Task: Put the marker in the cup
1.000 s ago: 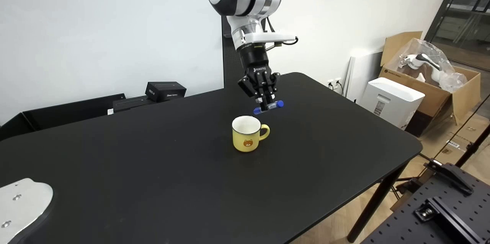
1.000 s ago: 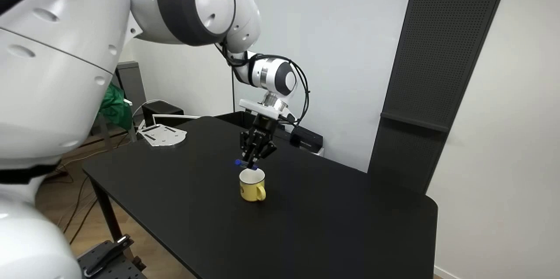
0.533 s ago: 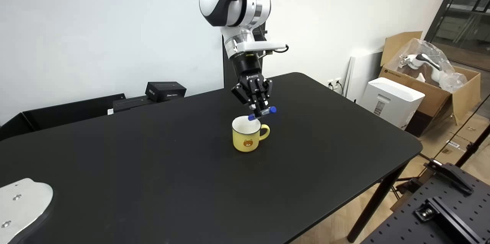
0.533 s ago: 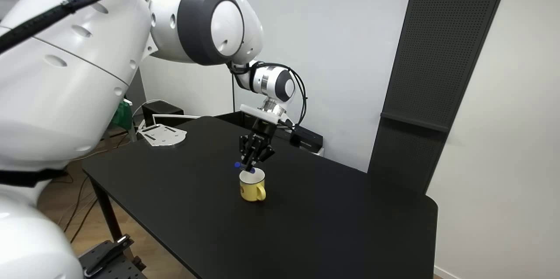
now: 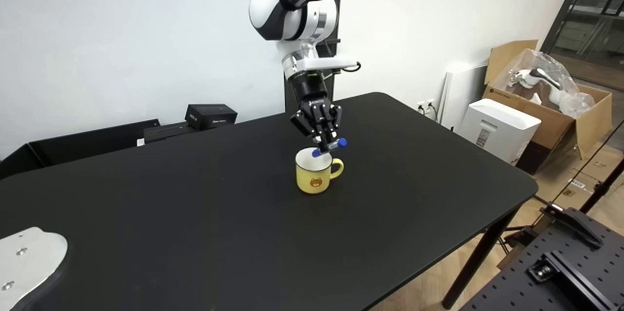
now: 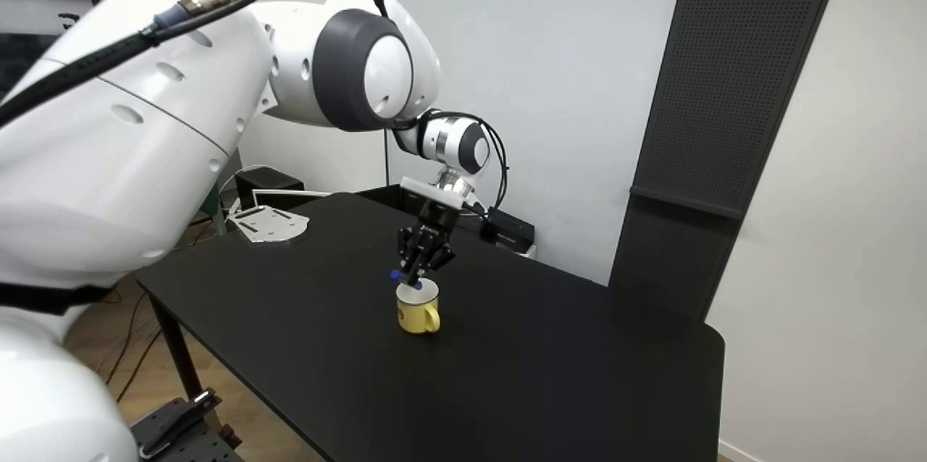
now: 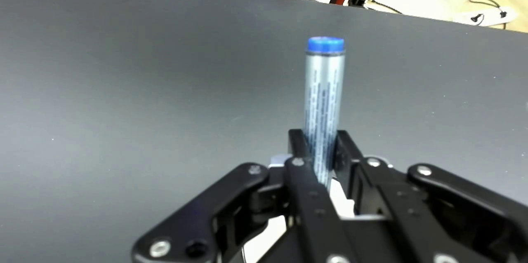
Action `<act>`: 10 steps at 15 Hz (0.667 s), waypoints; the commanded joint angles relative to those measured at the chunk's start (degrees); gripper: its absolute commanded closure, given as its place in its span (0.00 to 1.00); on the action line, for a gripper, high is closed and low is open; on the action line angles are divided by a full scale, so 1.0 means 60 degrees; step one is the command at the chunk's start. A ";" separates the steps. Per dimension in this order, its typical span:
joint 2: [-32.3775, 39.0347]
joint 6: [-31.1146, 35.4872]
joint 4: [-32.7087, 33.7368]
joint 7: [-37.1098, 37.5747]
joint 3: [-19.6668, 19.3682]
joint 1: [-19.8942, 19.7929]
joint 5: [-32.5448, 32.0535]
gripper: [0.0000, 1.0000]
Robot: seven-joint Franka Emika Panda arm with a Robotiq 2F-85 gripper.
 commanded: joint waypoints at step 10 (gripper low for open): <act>0.1039 -0.0461 0.1408 -0.0061 0.0015 0.0040 -0.0110 0.49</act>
